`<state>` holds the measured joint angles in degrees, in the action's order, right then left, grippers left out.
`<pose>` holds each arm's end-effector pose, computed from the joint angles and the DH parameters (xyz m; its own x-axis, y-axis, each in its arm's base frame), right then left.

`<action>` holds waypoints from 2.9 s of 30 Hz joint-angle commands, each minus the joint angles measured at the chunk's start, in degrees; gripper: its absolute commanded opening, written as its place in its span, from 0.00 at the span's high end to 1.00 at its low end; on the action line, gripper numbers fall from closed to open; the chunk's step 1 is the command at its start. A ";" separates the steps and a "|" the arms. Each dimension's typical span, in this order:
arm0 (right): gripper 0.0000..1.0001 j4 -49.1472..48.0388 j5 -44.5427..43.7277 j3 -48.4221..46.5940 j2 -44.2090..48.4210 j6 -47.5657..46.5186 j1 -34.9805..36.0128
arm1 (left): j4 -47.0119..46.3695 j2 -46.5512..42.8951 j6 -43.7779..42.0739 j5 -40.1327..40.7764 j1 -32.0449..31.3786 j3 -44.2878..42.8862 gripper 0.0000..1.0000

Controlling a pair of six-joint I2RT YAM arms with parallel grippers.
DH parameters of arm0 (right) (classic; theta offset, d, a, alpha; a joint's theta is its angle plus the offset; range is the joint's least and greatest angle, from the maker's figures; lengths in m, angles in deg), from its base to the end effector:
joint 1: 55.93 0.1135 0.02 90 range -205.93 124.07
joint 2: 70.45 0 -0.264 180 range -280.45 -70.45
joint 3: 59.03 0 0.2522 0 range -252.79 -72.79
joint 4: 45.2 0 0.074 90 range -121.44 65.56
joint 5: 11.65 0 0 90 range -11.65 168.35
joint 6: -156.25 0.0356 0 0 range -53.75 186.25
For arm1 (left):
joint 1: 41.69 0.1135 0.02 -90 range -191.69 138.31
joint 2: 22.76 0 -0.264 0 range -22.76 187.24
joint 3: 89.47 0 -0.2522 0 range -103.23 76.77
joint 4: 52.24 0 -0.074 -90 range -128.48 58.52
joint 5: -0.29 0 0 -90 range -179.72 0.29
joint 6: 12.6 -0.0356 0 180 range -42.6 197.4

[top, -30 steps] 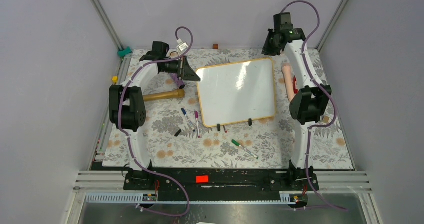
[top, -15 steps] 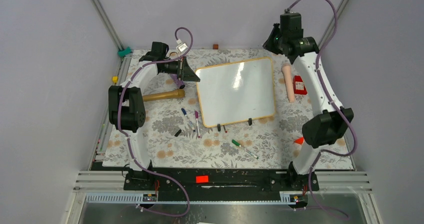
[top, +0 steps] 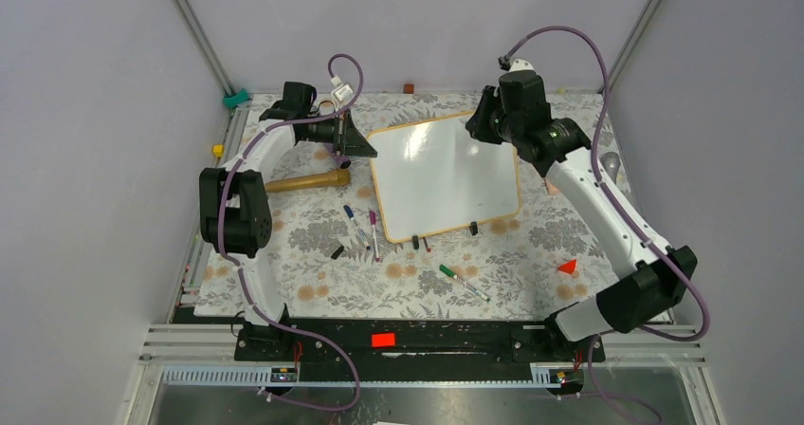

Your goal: Write a sentence on the whiteboard

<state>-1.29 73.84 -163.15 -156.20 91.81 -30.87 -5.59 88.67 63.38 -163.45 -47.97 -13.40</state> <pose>0.3079 0.1409 0.4090 -0.5068 0.2379 -0.8286 -0.1544 0.9206 0.3587 0.4094 -0.0794 0.2583 -0.6389 0.1385 -0.7567 0.7671 0.1889 -0.6131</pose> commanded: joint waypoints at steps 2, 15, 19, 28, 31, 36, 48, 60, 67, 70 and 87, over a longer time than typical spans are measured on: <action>1.00 -2.87 -3.31 4.24 7.46 -2.38 3.74 | 3.48 0.40 -7.51 5.64 -2.65 2.80 1.00; 1.00 -1.33 -4.91 0.41 4.82 -4.14 11.90 | 3.42 -0.10 -8.17 4.95 -2.94 3.54 1.00; 1.00 -0.82 -6.47 -1.22 3.61 -4.20 13.90 | 3.46 -0.86 -9.07 5.46 -2.99 5.35 1.00; 1.00 0.78 -10.20 -3.17 2.93 -9.03 14.39 | 3.42 -1.29 -8.94 6.50 -3.03 5.84 1.00; 1.00 0.90 -11.00 -2.82 3.39 -9.12 14.34 | 3.42 -1.32 -8.05 7.04 -3.03 4.91 1.00; 1.00 0.81 -11.49 -1.99 4.72 -8.85 14.40 | 3.44 -1.43 -7.60 7.33 -3.02 4.52 1.00; 1.00 0.71 -10.78 0.01 6.59 -9.45 14.34 | 3.39 -1.58 -7.53 7.51 -2.99 4.49 1.00; 1.00 2.72 -6.70 -3.55 1.87 -5.86 14.33 | 3.42 -1.58 -7.25 7.10 -3.01 3.89 1.00; 1.00 5.39 -10.24 -9.05 -3.10 -3.73 15.73 | 3.42 -2.14 -6.81 7.40 -3.02 4.07 1.00; 1.00 5.09 -9.93 -11.13 -4.99 -4.25 16.74 | 3.39 -2.10 -6.81 7.41 -2.96 4.49 1.00; 1.00 0.10 -8.38 -6.17 -2.91 -8.70 17.46 | 3.42 -2.01 -7.25 6.97 -2.98 4.93 1.00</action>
<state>2.10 65.93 -171.46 -162.21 85.01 -13.83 -6.45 85.74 62.40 -162.53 -48.19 -10.97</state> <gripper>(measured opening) 0.200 0.098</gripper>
